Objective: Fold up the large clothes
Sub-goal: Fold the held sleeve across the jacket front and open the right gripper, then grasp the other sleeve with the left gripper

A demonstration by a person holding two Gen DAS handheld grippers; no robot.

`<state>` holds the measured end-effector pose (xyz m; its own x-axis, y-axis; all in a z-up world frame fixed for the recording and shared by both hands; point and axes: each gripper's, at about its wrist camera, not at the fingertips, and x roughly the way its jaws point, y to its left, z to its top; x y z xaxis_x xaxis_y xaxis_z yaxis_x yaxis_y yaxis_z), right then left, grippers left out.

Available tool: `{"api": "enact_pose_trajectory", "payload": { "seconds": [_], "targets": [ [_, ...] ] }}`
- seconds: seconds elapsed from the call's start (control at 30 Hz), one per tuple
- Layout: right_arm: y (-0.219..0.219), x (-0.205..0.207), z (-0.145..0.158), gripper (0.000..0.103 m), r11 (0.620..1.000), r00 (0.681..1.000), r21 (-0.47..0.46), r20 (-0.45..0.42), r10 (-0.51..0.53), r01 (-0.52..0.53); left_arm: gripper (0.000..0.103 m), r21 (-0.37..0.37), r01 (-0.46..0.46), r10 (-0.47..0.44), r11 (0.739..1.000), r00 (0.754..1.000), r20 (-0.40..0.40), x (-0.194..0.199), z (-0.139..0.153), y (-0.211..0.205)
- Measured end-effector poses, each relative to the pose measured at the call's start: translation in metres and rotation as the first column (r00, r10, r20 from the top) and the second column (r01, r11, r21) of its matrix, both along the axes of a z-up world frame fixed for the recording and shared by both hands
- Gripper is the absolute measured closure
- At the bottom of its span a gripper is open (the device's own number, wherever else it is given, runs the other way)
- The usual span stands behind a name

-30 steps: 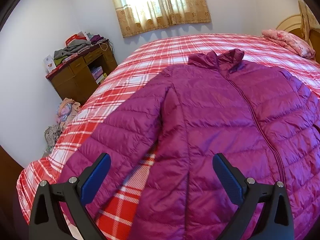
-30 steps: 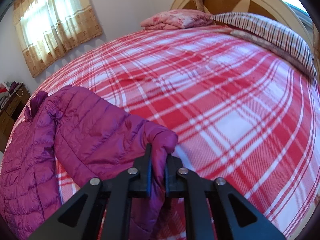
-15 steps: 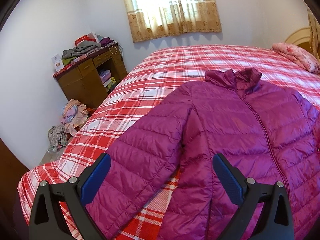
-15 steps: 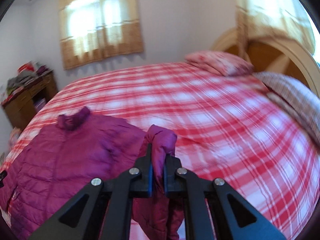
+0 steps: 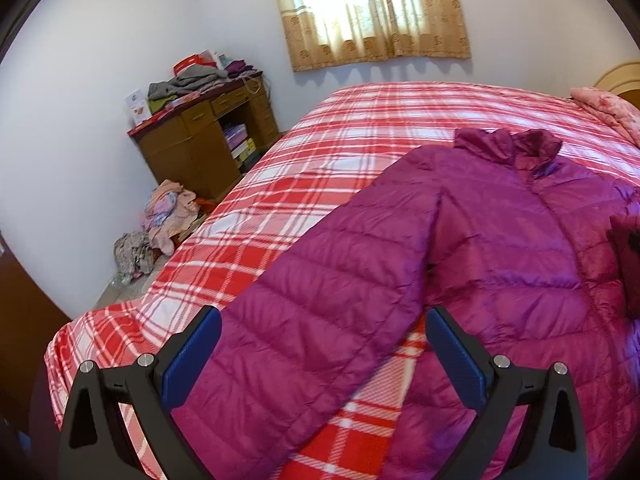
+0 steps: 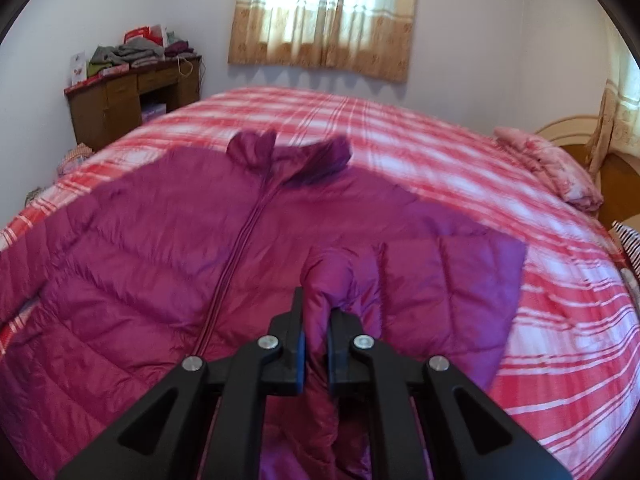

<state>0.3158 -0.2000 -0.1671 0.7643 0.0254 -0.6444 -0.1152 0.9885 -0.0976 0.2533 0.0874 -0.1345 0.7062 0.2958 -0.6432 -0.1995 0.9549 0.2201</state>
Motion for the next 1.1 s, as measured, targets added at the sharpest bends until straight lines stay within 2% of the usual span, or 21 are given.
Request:
{"api": "enact_pose_trajectory", "payload": {
  "seconds": [0.03, 0.1, 0.13, 0.23, 0.37, 0.5, 0.6, 0.73, 1.0, 1.03, 1.07, 1.1],
  "targets": [
    [0.002, 0.000, -0.004, 0.078, 1.000, 1.000, 0.000, 0.002, -0.005, 0.005, 0.001, -0.006, -0.005, 0.005, 1.000, 1.000, -0.001, -0.001, 0.000, 0.002],
    [0.005, -0.004, -0.004, 0.025, 1.000, 1.000, 0.013, -0.005, 0.021, -0.021, 0.001, -0.011, -0.018, 0.018, 1.000, 1.000, -0.002, -0.002, -0.001, 0.004],
    [0.007, -0.012, 0.000, 0.022, 0.998, 0.999, 0.040, 0.009, 0.052, -0.052, 0.001, -0.013, -0.021, 0.021, 1.000, 1.000, -0.001, -0.002, 0.000, 0.004],
    [0.012, -0.036, 0.015, 0.022, 0.995, 0.995, 0.025, 0.048, 0.092, -0.094, 0.001, -0.029, -0.032, 0.032, 0.999, 0.999, -0.002, -0.001, 0.002, -0.001],
    [0.002, -0.064, 0.032, 0.021, 0.988, 0.990, 0.088, 0.079, 0.117, -0.123, 0.001, -0.068, -0.014, 0.013, 0.998, 1.000, -0.004, 0.005, 0.009, -0.021],
    [-0.025, -0.083, 0.035, 0.020, 0.992, 0.993, 0.107, 0.106, 0.058, -0.070, 0.001, -0.103, 0.042, -0.041, 0.994, 0.999, 0.016, 0.011, 0.019, -0.055],
    [-0.052, -0.089, 0.029, 0.016, 0.990, 0.993, 0.136, 0.110, -0.042, 0.027, 0.001, -0.139, 0.130, -0.129, 0.982, 0.991, 0.020, 0.019, 0.022, -0.097],
    [-0.078, -0.088, 0.011, 0.016, 0.976, 0.990, 0.184, 0.061, -0.130, 0.116, 0.001, -0.202, 0.218, -0.226, 0.955, 0.974, -0.015, 0.040, 0.010, -0.149],
    [-0.098, -0.101, -0.010, 0.016, 0.973, 0.989, 0.189, 0.025, -0.143, 0.135, 0.002, -0.263, 0.325, -0.358, 0.908, 0.930, -0.086, 0.078, -0.034, -0.228],
    [-0.101, -0.105, -0.012, 0.016, 0.972, 0.989, 0.191, 0.023, -0.147, 0.140, 0.016, -0.282, 0.349, -0.386, 0.894, 0.918, -0.088, 0.080, -0.040, -0.235],
    [-0.103, -0.106, -0.013, 0.016, 0.971, 0.988, 0.193, 0.021, -0.151, 0.144, 0.049, -0.297, 0.372, -0.415, 0.879, 0.905, -0.096, 0.081, -0.045, -0.242],
    [-0.107, -0.106, -0.014, 0.016, 0.970, 0.988, 0.193, 0.019, -0.154, 0.147, 0.068, -0.306, 0.396, -0.446, 0.866, 0.888, -0.114, 0.082, -0.050, -0.249]
  ]
}}
